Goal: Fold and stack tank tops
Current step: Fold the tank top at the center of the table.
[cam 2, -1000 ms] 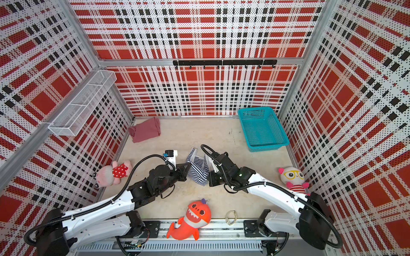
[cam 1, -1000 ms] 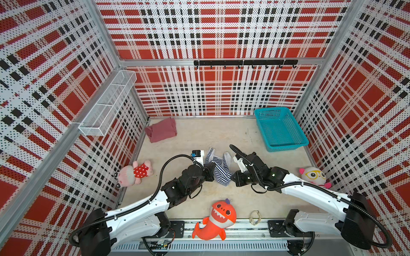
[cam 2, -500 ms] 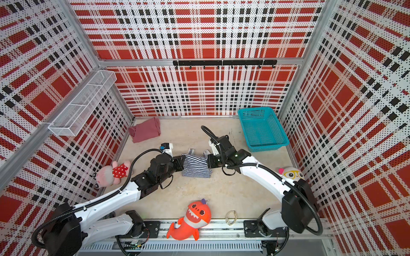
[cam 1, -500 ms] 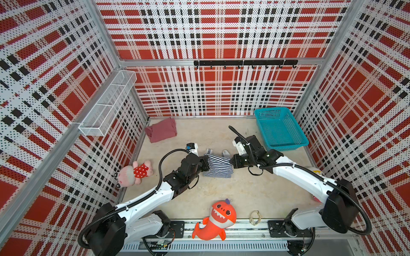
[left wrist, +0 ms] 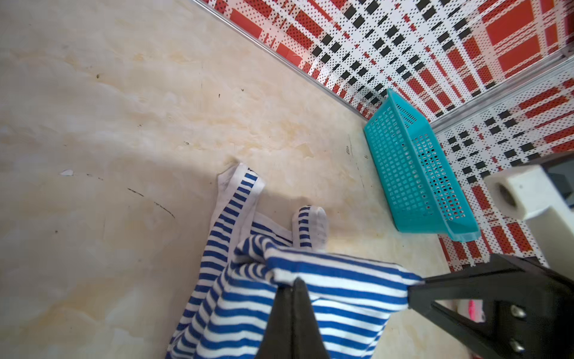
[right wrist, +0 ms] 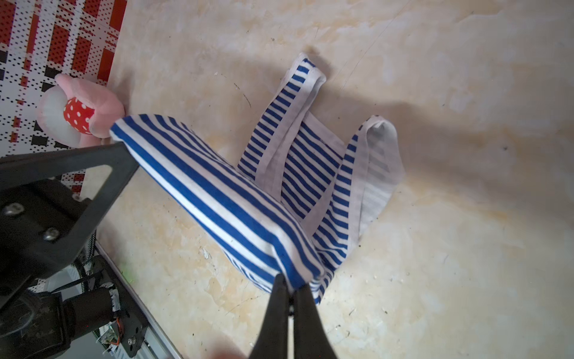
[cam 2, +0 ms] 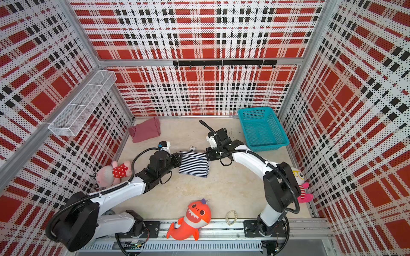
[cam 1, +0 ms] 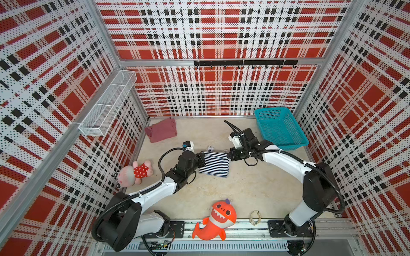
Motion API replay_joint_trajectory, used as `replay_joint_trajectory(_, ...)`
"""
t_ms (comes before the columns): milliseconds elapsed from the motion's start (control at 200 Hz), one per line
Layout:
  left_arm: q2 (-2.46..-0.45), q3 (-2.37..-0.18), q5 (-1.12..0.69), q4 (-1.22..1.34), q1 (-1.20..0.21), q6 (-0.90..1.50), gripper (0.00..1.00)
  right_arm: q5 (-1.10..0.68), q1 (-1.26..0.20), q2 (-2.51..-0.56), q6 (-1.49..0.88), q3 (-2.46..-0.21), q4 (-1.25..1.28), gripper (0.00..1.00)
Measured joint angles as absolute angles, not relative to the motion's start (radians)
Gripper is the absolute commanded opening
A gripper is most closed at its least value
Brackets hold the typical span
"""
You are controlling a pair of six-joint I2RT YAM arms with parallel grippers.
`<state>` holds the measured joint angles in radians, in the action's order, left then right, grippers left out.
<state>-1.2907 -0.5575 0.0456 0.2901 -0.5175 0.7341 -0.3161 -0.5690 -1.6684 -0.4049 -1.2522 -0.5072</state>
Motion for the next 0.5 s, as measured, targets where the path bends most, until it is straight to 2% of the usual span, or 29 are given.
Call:
replay_joint_trajectory(120, -1.378, -0.592, 0.007, 0.318, -0.495, 0.715, 0.0, -0.327, -0.54, -1.709, -0.392, -1.262, -0.5, 0.0)
replay_joint_trajectory(296, -1.496, -0.656, -0.041, 0.369, -0.46, 0.694, 0.0, -0.342, -0.509, -1.788, -0.371, -1.296, -0.484, 0.05)
replay_joint_trajectory(361, -1.547, -0.68, -0.054, 0.388, -0.445, 0.688, 0.0, -0.347, -0.499, -1.829, -0.359, -1.327, -0.479, 0.09)
replay_joint_trajectory(386, -1.568, -0.691, -0.057, 0.396, -0.439, 0.685, 0.1, -0.347, -0.495, -1.843, -0.356, -1.338, -0.477, 0.14)
replay_joint_trajectory(451, -1.618, -0.717, -0.075, 0.411, -0.423, 0.671, 0.38, -0.348, -0.479, -1.881, -0.353, -1.367, -0.471, 0.35)
replay_joint_trajectory(501, -1.65, -0.738, -0.091, 0.419, -0.409, 0.669, 0.49, -0.345, -0.466, -1.903, -0.339, -1.387, -0.47, 0.46)
